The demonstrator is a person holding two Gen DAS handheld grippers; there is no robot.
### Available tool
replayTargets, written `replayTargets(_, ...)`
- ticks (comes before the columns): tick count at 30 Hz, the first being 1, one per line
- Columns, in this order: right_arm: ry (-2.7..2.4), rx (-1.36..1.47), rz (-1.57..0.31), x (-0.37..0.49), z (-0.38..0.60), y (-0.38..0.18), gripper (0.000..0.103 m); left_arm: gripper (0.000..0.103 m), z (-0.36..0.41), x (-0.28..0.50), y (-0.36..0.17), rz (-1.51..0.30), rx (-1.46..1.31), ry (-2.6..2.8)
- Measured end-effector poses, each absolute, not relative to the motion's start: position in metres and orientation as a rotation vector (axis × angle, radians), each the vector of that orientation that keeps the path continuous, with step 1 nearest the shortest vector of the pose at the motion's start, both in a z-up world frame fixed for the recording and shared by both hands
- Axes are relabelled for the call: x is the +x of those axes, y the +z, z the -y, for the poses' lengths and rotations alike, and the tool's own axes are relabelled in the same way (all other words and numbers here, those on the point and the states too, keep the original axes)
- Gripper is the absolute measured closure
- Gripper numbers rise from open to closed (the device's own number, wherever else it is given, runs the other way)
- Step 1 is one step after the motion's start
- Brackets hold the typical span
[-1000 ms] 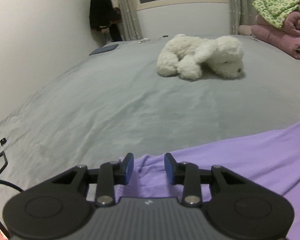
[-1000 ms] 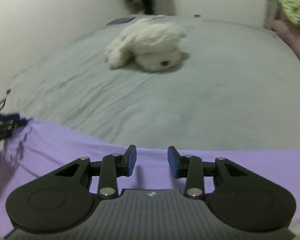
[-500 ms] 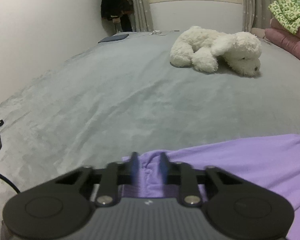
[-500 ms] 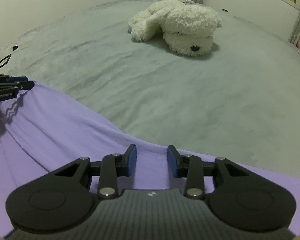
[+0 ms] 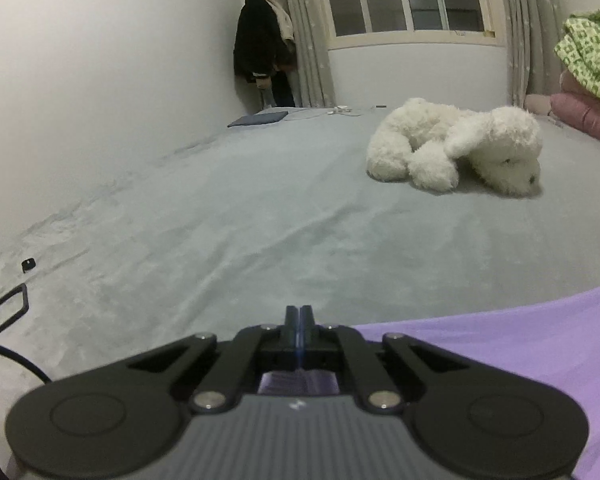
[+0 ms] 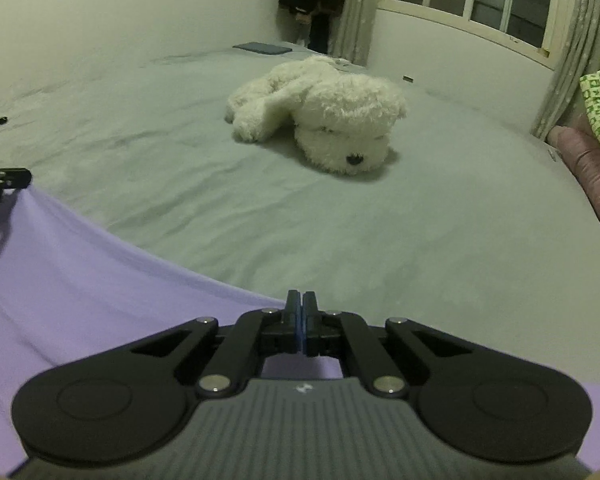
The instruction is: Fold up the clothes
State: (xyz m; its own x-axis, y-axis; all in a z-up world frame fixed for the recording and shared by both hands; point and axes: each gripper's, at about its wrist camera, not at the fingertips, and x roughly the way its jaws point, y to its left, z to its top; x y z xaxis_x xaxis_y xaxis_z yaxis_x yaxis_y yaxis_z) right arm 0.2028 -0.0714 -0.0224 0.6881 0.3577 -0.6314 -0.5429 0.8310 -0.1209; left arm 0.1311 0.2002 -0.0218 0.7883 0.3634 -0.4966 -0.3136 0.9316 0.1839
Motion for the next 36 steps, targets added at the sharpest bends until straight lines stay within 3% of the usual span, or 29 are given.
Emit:
replayTargets(5, 0.500, -0.344, -0.659, 0.205, 0.065, -0.037, 0.101, 0.103, -0.194, 0.137, -0.034, -0.589, 0.153, 0.373)
replayTargets(7, 0.501, -0.319, -0.667, 0.205, 0.067, -0.032, 0.089, 0.098, -0.190, 0.136, -0.033, -0.594, 0.182, 0.376)
replayTargets(8, 0.497, -0.305, -0.671, 0.204, 0.069, -0.028, 0.088, 0.098, -0.187, 0.136, -0.031, -0.596, 0.194, 0.374)
replayTargets(11, 0.484, -0.258, -0.681, 0.199, 0.078, -0.017, 0.084, 0.080, -0.181, 0.132, -0.021, -0.598, 0.211, 0.351)
replayTargets(12, 0.478, -0.242, -0.684, 0.196, 0.082, -0.014, 0.077, 0.071, -0.179, 0.128, -0.017, -0.587, 0.207, 0.343)
replayTargets(13, 0.473, -0.226, -0.685, 0.191, 0.086, -0.011, 0.071, 0.069, -0.177, 0.124, -0.012, -0.577, 0.200, 0.332)
replayTargets(36, 0.439, -0.120, -0.540, 0.023, 0.135, 0.075, 0.060, 0.045, -0.087, -0.051, 0.081, -0.402, 0.246, 0.137)
